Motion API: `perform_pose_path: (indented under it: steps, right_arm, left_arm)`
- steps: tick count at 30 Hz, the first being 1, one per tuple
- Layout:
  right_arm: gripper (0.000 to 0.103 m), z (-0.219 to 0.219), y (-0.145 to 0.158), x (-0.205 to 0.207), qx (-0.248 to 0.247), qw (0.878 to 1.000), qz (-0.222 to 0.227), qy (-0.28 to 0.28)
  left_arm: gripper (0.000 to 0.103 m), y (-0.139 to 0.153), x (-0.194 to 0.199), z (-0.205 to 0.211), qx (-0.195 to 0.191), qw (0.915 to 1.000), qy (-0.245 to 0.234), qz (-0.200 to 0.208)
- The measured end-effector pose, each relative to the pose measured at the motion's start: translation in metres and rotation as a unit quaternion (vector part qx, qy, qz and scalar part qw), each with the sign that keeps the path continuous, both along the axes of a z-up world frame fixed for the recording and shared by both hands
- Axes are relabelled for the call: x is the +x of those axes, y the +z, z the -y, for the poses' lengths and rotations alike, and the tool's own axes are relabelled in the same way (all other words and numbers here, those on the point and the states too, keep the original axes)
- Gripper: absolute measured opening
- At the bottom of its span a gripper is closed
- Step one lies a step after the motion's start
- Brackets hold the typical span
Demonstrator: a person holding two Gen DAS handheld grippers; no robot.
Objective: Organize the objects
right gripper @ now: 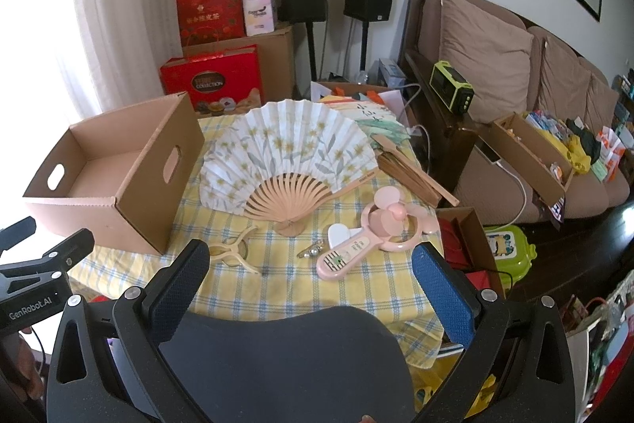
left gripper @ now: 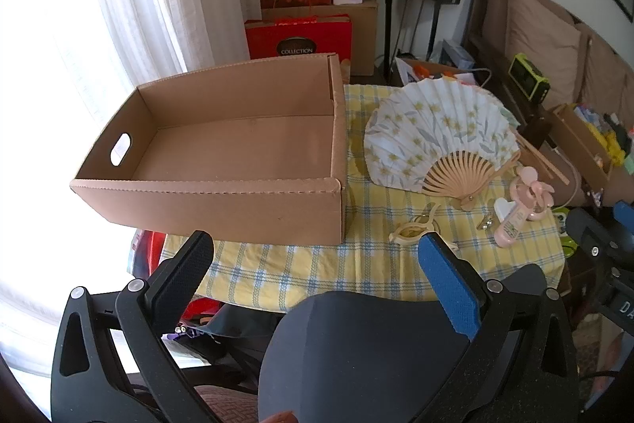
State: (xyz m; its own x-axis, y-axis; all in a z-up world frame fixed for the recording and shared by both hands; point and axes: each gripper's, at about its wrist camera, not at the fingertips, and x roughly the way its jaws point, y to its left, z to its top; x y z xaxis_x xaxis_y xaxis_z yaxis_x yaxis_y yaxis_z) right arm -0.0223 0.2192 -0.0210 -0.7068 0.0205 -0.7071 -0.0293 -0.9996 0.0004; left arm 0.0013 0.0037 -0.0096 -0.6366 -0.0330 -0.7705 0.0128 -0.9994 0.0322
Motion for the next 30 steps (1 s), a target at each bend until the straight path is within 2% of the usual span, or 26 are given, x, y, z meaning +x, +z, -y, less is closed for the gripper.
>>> perform_pose_path:
  steps: [7, 12, 16, 21, 26, 30]
  right_arm:
    - [0.103, 0.001, 0.001, -0.001, 0.000, 1.000, 0.001, -0.001]
    - [0.103, -0.007, -0.004, 0.000, -0.001, 1.000, 0.007, 0.001]
    - [0.103, -0.021, -0.011, -0.004, -0.013, 1.000, 0.011, -0.005]
    - [0.103, -0.047, -0.006, -0.003, -0.028, 0.999, 0.004, -0.029]
    - [0.103, -0.078, -0.008, -0.005, -0.049, 0.998, 0.005, -0.049]
    - [0.103, -0.100, -0.015, -0.007, -0.058, 0.996, 0.016, -0.069]
  left_arm:
    - [0.103, -0.001, -0.002, -0.001, -0.003, 1.0000, -0.001, 0.001]
    - [0.103, -0.002, -0.003, -0.007, 0.001, 0.9998, -0.021, -0.004]
    - [0.103, 0.002, -0.002, -0.013, 0.040, 0.9970, -0.061, -0.024]
    - [0.103, 0.009, -0.003, -0.017, 0.073, 0.9938, -0.074, -0.039]
    - [0.103, 0.008, -0.007, -0.030, 0.063, 0.9922, -0.097, -0.047]
    - [0.103, -0.003, -0.015, -0.044, 0.047, 0.9923, -0.111, -0.027]
